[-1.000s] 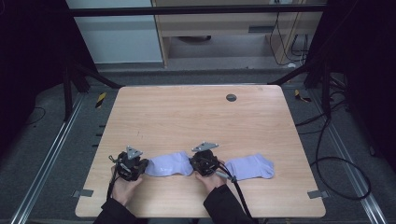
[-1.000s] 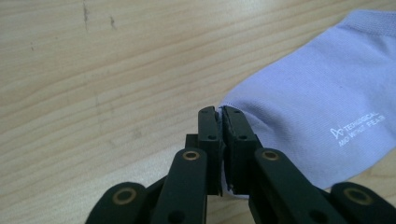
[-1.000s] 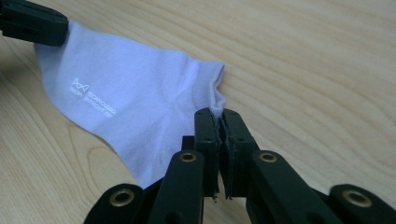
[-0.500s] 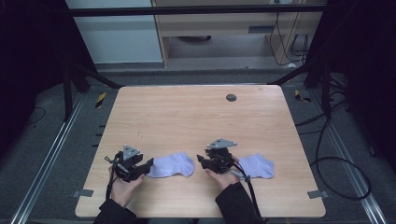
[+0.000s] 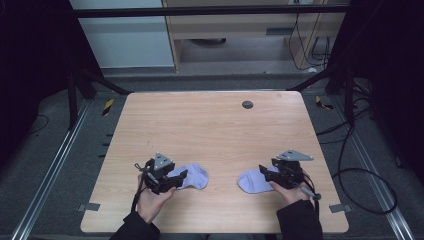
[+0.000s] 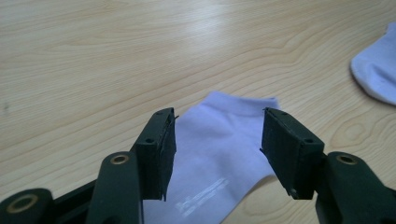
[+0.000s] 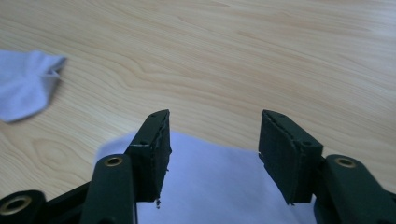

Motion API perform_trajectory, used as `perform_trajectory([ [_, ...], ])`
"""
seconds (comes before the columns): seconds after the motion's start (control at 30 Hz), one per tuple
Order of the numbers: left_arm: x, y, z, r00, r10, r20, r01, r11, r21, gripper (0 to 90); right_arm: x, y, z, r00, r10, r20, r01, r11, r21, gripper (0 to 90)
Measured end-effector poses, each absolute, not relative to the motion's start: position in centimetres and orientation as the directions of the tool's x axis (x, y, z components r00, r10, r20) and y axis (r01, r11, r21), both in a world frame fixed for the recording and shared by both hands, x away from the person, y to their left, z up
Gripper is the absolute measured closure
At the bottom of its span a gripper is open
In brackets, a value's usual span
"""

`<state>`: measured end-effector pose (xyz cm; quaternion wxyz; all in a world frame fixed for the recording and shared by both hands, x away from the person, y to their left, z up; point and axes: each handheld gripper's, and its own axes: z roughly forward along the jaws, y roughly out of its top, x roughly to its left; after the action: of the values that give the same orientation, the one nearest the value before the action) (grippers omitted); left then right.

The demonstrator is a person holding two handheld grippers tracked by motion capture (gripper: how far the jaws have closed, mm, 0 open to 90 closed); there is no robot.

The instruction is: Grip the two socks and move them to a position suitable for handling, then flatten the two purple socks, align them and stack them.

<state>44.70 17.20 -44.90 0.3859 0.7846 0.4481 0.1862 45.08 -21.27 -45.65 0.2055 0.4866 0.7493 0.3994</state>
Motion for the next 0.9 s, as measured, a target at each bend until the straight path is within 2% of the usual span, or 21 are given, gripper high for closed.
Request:
perform_trajectory([
  [0.2, 44.9, 14.3, -44.9, 0.568, 0.821, -0.056, 0.549, -0.327, 0.769, 43.9, 44.3, -24.6, -46.2, -0.389, 0.919, 0.061, 0.584, 0.195, 0.788, 43.1],
  [0.33, 44.9, 11.9, -44.9, 0.597, 0.801, -0.045, 0.539, -0.359, 0.762, 43.8, 44.5, -26.2, -46.7, -0.352, 0.934, 0.053, 0.601, 0.182, 0.778, 46.1],
  [0.53, 45.4, 8.1, -45.5, 0.64, 0.766, -0.069, 0.539, -0.383, 0.75, 45.9, 45.2, -26.6, -47.9, -0.348, 0.937, 0.016, 0.635, 0.223, 0.739, 54.2],
  [0.9, 45.8, 3.1, -47.2, 0.691, 0.72, -0.066, 0.534, -0.447, 0.718, 53.3, 45.5, -27.3, -48.9, -0.342, 0.939, 0.022, 0.673, 0.229, 0.704, 61.9],
])
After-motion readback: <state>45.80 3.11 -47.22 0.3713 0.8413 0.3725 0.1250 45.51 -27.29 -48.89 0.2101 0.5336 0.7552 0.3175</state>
